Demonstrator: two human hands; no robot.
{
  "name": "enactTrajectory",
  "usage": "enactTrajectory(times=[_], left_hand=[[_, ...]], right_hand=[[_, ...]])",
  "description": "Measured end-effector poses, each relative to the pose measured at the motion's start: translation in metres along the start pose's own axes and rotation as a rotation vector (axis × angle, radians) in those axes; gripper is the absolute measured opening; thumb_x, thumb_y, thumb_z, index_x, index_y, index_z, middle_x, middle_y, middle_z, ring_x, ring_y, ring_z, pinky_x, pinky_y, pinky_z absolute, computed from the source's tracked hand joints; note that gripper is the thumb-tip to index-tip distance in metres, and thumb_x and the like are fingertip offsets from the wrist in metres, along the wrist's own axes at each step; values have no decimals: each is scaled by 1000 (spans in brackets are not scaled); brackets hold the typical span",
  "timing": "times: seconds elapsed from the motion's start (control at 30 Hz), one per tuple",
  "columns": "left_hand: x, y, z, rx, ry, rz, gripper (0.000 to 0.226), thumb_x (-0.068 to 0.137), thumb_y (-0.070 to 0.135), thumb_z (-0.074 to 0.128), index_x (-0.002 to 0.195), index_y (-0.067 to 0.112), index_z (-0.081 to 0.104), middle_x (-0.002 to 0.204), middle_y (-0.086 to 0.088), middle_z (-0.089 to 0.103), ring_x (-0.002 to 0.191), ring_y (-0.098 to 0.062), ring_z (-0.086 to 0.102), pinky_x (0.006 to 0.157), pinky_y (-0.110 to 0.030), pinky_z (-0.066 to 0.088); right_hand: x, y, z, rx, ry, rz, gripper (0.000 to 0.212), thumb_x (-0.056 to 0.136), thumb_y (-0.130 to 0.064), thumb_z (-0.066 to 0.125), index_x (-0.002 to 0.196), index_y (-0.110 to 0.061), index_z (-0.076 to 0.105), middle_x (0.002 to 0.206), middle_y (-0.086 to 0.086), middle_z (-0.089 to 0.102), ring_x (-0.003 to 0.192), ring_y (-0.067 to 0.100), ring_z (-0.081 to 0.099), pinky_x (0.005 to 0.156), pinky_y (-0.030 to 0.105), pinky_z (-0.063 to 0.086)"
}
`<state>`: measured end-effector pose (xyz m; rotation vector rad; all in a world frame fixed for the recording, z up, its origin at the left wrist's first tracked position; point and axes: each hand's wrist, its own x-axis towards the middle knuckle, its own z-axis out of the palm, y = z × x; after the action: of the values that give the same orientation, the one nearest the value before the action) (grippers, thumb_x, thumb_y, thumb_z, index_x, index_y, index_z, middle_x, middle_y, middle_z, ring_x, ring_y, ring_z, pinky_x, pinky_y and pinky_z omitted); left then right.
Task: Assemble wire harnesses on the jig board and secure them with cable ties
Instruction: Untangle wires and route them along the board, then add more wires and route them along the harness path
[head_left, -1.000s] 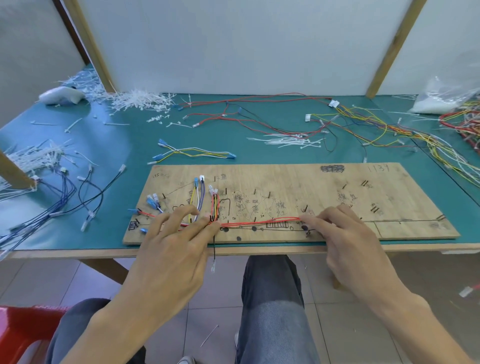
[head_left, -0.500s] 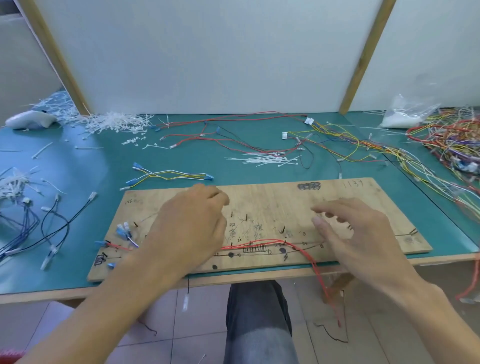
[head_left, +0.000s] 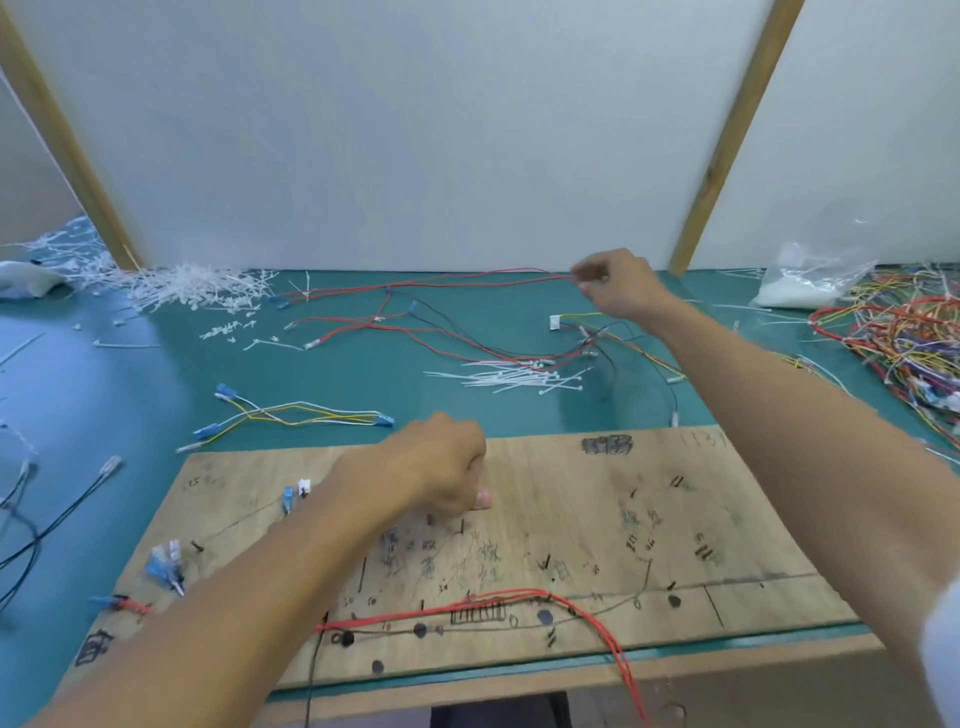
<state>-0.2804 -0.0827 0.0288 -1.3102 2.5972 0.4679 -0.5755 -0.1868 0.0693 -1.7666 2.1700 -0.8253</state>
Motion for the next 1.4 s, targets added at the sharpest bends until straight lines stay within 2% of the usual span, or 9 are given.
enactTrajectory(times=[0.17, 0.3, 0.43, 0.67, 0.87, 0.93, 1.07, 1.23, 1.4], left_hand=[[4, 0, -3, -6, -49, -27, 41, 88, 48, 79, 70, 22, 53, 86, -1, 61, 94, -30, 64, 80, -33, 53], [4, -2, -2, -11, -42, -2, 41, 89, 49, 77, 72, 21, 54, 93, -4, 66, 97, -31, 64, 81, -34, 53], [3, -4, -1, -17, -34, 12, 39, 91, 50, 75, 75, 21, 55, 90, -3, 64, 95, -30, 63, 74, -31, 47], [-3, -3, -1, -24, -30, 11, 36, 93, 49, 73, 78, 22, 54, 87, 1, 59, 95, -27, 62, 72, -31, 44], [-12, 3, -14, 8, -43, -8, 30, 95, 47, 71, 95, 17, 65, 98, -2, 71, 100, -26, 66, 81, -34, 53], [-19, 12, -33, -95, 106, 48, 40, 96, 55, 64, 117, 20, 63, 102, 6, 73, 105, -20, 65, 86, -35, 53], [-33, 58, -77, -859, 477, 266, 51, 93, 62, 64, 130, 28, 57, 90, 12, 77, 79, -8, 73, 71, -31, 58], [-45, 90, -83, -679, 809, 356, 12, 100, 31, 67, 105, 22, 74, 70, 7, 72, 64, -6, 68, 65, -19, 52], [-62, 96, -78, -447, 1058, 397, 24, 104, 31, 61, 96, 14, 76, 75, -1, 70, 73, -24, 64, 70, -42, 50]], right_hand=[[42, 6, 33, -470, -362, -41, 32, 89, -27, 82, 121, -21, 77, 114, 4, 78, 116, 27, 69, 103, 36, 54], [44, 9, 29, -319, -100, -128, 8, 95, -19, 72, 102, -19, 76, 96, 4, 76, 103, 32, 70, 90, 39, 57], [29, 8, -8, -132, 261, -198, 17, 102, -11, 51, 106, -25, 61, 83, -2, 70, 83, 33, 66, 73, 43, 57], [-27, -12, -76, -507, 556, -607, 26, 111, -37, 47, 119, -27, 71, 98, 1, 73, 80, 36, 67, 58, 33, 34], [-87, -46, -86, -559, 622, -734, 38, 111, -45, 52, 111, -11, 68, 83, -1, 76, 79, 30, 70, 57, 36, 42], [-112, -56, -83, -515, 562, -753, 40, 109, -46, 54, 109, -7, 63, 85, 1, 75, 79, 33, 70, 62, 38, 45], [-160, -69, -75, -434, 506, -825, 26, 108, -34, 59, 107, -10, 49, 82, 3, 69, 68, 36, 62, 61, 40, 48], [-197, -71, -77, -339, 460, -813, 23, 108, -17, 58, 106, -16, 34, 72, 4, 57, 63, 34, 50, 58, 34, 36], [-219, -50, -73, -266, 464, -614, 35, 98, -11, 73, 116, -15, 43, 87, 2, 72, 69, 34, 63, 59, 40, 50]])
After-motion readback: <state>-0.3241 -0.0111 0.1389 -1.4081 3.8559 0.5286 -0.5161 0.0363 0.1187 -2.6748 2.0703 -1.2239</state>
